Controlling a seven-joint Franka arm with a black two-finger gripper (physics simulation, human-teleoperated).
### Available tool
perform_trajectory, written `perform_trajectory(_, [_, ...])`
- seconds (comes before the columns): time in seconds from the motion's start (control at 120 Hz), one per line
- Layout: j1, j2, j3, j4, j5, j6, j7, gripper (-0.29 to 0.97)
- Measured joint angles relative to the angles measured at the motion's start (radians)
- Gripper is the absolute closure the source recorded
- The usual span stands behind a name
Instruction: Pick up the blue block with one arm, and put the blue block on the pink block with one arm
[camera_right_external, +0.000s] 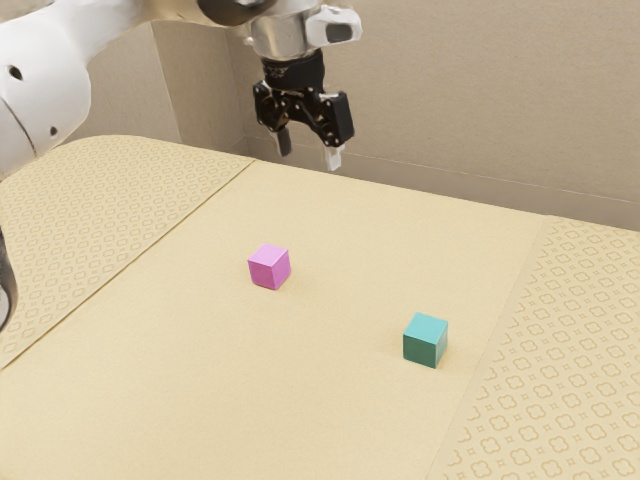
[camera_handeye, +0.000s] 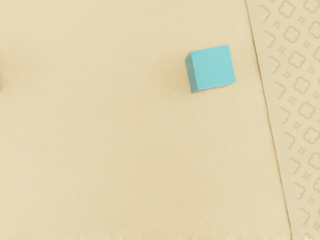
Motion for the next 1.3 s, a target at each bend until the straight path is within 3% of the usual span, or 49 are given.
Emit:
perform_trajectory(0.225, [-0.013, -0.009, -0.064, -0.287, 0.024, 0.217, -0.068, 0.0])
perform_trajectory(0.6, [-0.02, -0.037, -0.068, -0.463, 0.032, 0.347, -0.134, 0.0])
perform_trajectory(0.867, [-0.051, 0.053, -0.105, -0.436, 0.065, 0.482, -0.138, 0.0])
perform_trajectory(1.05, [-0.056, 0.194, -0.102, -0.317, 0.071, 0.52, -0.128, 0.0])
perform_trajectory(1.3, [-0.055, 0.322, -0.07, -0.22, 0.012, 0.531, -0.114, 0.0])
